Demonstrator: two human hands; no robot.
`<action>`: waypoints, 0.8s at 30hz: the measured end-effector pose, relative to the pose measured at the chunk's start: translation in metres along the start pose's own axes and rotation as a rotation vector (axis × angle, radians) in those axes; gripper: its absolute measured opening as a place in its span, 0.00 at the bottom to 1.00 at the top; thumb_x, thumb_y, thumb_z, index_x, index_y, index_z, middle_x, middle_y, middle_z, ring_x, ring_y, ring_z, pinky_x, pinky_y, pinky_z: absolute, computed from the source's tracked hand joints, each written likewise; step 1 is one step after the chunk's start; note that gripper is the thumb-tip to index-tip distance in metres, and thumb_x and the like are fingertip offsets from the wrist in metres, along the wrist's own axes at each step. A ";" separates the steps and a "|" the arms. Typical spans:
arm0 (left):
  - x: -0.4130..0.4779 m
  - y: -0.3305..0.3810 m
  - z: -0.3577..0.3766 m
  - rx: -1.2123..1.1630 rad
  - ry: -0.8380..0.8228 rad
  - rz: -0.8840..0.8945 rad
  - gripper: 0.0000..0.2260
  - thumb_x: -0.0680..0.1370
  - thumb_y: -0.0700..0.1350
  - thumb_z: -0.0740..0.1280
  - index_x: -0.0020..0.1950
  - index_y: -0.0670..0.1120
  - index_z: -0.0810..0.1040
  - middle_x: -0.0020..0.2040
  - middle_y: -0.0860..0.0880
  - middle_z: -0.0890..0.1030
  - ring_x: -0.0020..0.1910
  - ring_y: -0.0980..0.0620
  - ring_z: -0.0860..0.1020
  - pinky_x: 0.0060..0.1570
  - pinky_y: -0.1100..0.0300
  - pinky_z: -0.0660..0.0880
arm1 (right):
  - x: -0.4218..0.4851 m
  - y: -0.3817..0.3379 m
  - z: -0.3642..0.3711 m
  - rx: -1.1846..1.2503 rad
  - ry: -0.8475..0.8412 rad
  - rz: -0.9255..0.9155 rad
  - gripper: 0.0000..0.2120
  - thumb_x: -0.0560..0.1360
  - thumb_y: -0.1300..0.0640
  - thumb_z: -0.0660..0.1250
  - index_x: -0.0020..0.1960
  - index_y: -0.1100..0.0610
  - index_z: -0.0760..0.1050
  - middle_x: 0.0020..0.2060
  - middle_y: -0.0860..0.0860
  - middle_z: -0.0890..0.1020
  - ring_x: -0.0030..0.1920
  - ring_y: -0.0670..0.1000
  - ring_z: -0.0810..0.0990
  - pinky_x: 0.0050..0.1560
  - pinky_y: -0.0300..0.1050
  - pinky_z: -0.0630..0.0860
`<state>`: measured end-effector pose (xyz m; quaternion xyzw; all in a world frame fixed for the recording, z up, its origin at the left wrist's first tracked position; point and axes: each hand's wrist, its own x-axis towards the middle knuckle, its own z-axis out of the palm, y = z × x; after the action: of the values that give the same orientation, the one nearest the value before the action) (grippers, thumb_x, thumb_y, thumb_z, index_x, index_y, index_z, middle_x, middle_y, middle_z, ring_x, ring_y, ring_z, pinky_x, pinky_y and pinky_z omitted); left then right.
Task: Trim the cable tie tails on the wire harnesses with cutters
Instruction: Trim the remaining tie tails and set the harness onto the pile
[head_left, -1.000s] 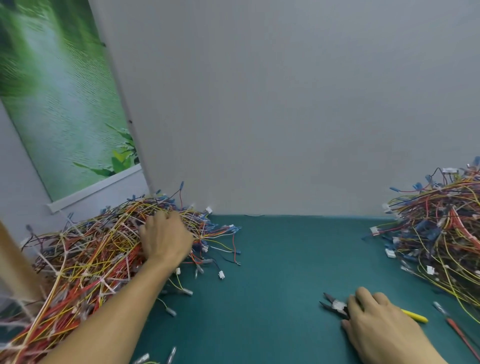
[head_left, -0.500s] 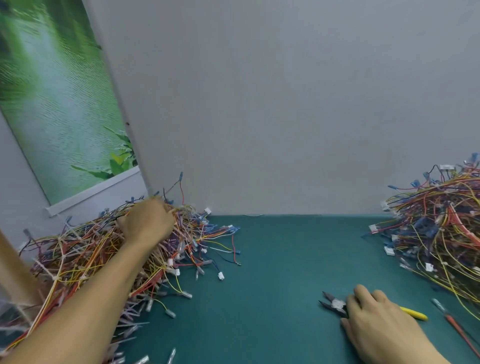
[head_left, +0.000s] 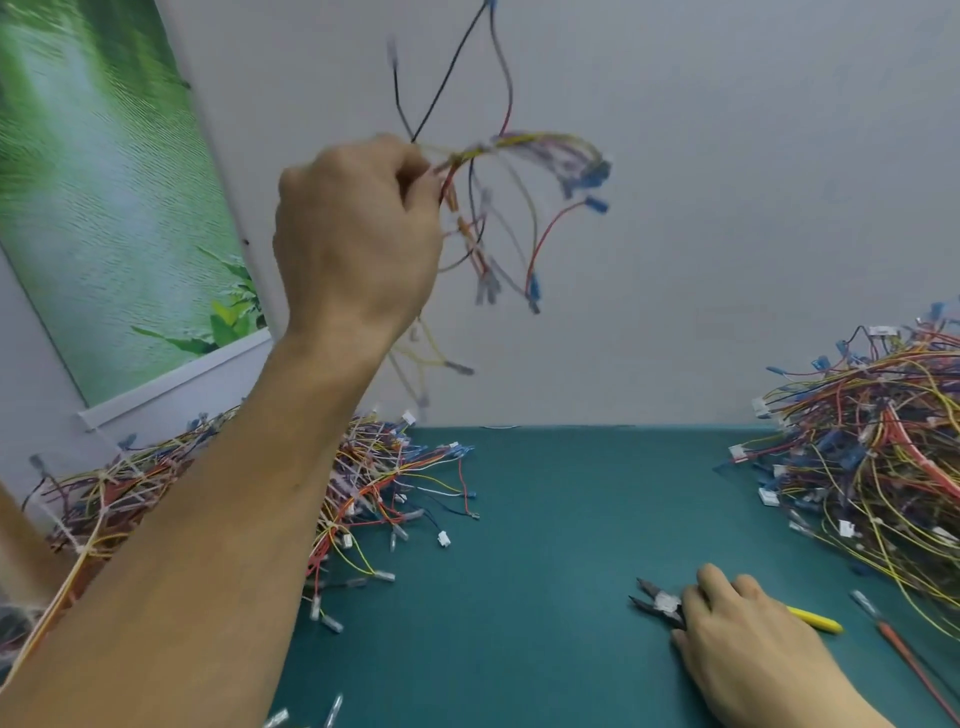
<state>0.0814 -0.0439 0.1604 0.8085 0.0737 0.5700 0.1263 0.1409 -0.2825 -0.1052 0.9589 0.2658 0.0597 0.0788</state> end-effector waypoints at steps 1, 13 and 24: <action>0.007 0.009 -0.001 -0.028 0.029 0.011 0.11 0.77 0.52 0.63 0.50 0.50 0.83 0.43 0.50 0.84 0.46 0.47 0.81 0.46 0.51 0.76 | -0.001 -0.001 -0.003 0.017 0.042 -0.027 0.16 0.80 0.42 0.55 0.55 0.53 0.71 0.55 0.53 0.70 0.54 0.56 0.73 0.51 0.48 0.70; -0.091 0.015 0.107 -0.311 -0.624 -0.274 0.09 0.75 0.48 0.69 0.40 0.45 0.83 0.37 0.45 0.83 0.42 0.43 0.81 0.44 0.51 0.77 | 0.000 0.006 -0.010 0.016 0.340 -0.020 0.08 0.74 0.61 0.57 0.37 0.54 0.69 0.33 0.52 0.71 0.29 0.58 0.77 0.23 0.48 0.68; -0.195 0.047 0.113 -0.411 -0.625 -0.120 0.09 0.76 0.52 0.66 0.43 0.49 0.82 0.36 0.51 0.82 0.37 0.50 0.79 0.40 0.55 0.74 | 0.007 0.010 -0.053 2.084 0.172 0.474 0.11 0.74 0.53 0.70 0.42 0.60 0.76 0.30 0.55 0.71 0.21 0.48 0.63 0.21 0.40 0.62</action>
<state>0.1203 -0.1544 -0.0385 0.8954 -0.0369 0.2903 0.3356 0.1438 -0.2813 -0.0506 0.5735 -0.0026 -0.1154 -0.8110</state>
